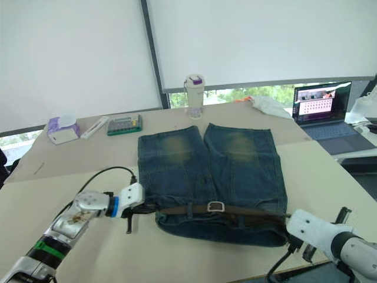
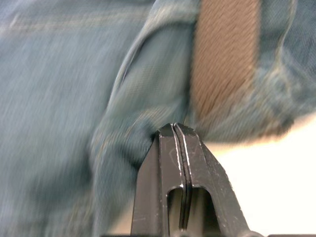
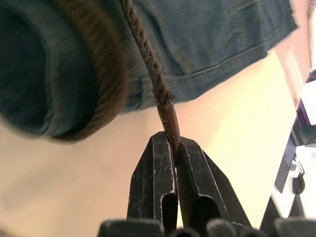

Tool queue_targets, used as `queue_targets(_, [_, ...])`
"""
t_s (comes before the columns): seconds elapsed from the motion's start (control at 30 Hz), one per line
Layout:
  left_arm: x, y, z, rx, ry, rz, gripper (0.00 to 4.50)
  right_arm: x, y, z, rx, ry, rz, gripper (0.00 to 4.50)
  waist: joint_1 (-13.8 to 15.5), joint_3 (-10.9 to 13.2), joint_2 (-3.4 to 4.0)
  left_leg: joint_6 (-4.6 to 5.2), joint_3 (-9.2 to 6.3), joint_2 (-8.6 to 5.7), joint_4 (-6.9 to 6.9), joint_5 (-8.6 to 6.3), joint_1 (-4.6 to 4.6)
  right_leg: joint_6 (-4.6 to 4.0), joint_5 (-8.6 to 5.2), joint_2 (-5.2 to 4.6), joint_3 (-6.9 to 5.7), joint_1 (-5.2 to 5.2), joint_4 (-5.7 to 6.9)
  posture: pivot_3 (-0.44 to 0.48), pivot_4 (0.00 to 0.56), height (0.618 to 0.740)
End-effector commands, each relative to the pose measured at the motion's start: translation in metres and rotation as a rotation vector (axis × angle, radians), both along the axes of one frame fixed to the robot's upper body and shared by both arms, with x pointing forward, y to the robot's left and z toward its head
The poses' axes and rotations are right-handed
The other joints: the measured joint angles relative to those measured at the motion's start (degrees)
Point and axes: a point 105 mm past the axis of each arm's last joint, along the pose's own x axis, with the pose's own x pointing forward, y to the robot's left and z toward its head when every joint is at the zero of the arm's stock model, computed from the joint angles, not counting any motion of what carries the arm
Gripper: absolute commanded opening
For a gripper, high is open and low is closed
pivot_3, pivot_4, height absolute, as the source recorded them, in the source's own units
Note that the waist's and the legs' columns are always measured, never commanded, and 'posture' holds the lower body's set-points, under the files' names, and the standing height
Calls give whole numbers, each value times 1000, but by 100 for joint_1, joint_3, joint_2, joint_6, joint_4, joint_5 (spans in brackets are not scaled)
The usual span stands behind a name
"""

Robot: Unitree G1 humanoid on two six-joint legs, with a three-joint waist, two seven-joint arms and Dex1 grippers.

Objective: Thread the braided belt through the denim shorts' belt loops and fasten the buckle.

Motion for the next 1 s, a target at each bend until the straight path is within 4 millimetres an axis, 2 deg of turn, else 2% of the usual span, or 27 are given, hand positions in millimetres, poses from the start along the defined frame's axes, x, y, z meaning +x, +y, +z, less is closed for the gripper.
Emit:
queue_targets(0.03, [1, -2, 29, -281, 64, 162, 9, -2, 21, 5, 223, -15, 38, 0, 24, 21, -3, 2, -1, 1, 2, -1, -3, -1, 0, 0, -1, -4, 2, 0, 150, 740])
queue_targets(0.1, [0, -5, 54, -413, 76, 197, 9, -4, 30, 12, 389, -24, 47, 0, 92, 58, -3, 6, -9, -1, 8, -3, -11, -6, 4, -4, -6, -17, -1, 0, 150, 740])
queue_targets(0.13, [1, -6, 66, -461, 77, 222, 532, -2, 31, 20, 479, -64, 27, 788, 123, 78, -14, 6, -11, -2, 9, -2, -15, -51, 32, -8, -7, -32, 2, 0, 150, 740])
queue_targets(0.17, [5, -8, 81, -528, 65, 272, 701, 3, 29, 30, 549, -121, 8, 985, 131, 92, -28, 2, -16, 2, 11, -1, -32, -68, 45, -7, -10, -45, -2, 0, 150, 740])
queue_targets(0.23, [13, -16, 110, -656, 28, 357, 1459, 16, 29, 49, 651, -246, -9, 1759, 149, 98, -36, -6, -16, 4, 12, 5, -58, -76, 60, -5, -11, -68, -6, 0, 150, 740])
queue_targets(0.3, [21, -23, 124, -713, -3, 439, 2151, 31, 25, 64, 738, -362, -63, 2427, 168, 101, -43, -11, -16, -6, 15, 15, -70, -68, 76, -5, -12, -79, -9, 0, 150, 740])
queue_targets(0.37, [24, -34, 132, -719, -44, 480, 2776, 42, 39, 73, 819, -408, -1, 3081, 159, 100, -44, -35, -16, -8, 13, 29, -70, -68, 78, -4, -11, -80, -9, 0, 150, 740])
queue_targets(0.4, [22, -43, 139, -746, -66, 442, 3121, 46, 50, 79, 852, -423, 68, 3096, 150, 100, -39, -49, -15, -8, 9, 36, -76, -68, 78, -3, -10, -80, -7, 0, 150, 740])
queue_targets(0.43, [20, -50, 141, -736, -74, 423, 3121, 50, 58, 81, 847, -432, 107, 3096, 148, 101, -33, -60, -12, -9, 6, 43, -86, -68, 78, -2, -6, -84, -7, 0, 150, 740])
queue_targets(0.57, [-1, -68, 136, -588, -124, 246, 3121, 53, 83, 73, 814, -289, 254, 3096, 102, 100, -19, -72, -2, -9, 5, 50, -91, -71, 79, 13, -5, -96, -3, 0, 150, 740])
queue_targets(0.67, [-18, -66, 126, -525, -99, 159, 3121, 41, 83, 59, 774, -166, 302, 3096, 103, 99, -16, -69, -1, -10, 2, 48, -89, -72, 79, 13, -8, -93, -9, 0, 150, 740])
queue_targets(0.8, [-47, -41, 104, -411, -23, 114, 3121, 1, 63, 42, 687, 14, 312, 3096, 151, 102, -11, -56, -3, -8, 3, 42, -90, -71, 76, 11, -18, -93, -18, 0, 150, 740])
queue_targets(0.93, [-67, -12, 87, -341, 63, 144, 3121, -27, 36, 39, 638, 75, 237, 3096, 148, 112, -16, -3, -1, -5, 4, 11, -99, -67, 72, 3, -12, -76, -18, 0, 150, 740])
queue_targets(1.0, [-75, 1, 80, -314, 92, 168, 3121, -37, 22, 42, 630, 76, 190, 3096, 146, 116, -12, -3, 1, -2, 3, 11, -98, -32, 42, 3, -12, -75, -20, 0, 150, 740])
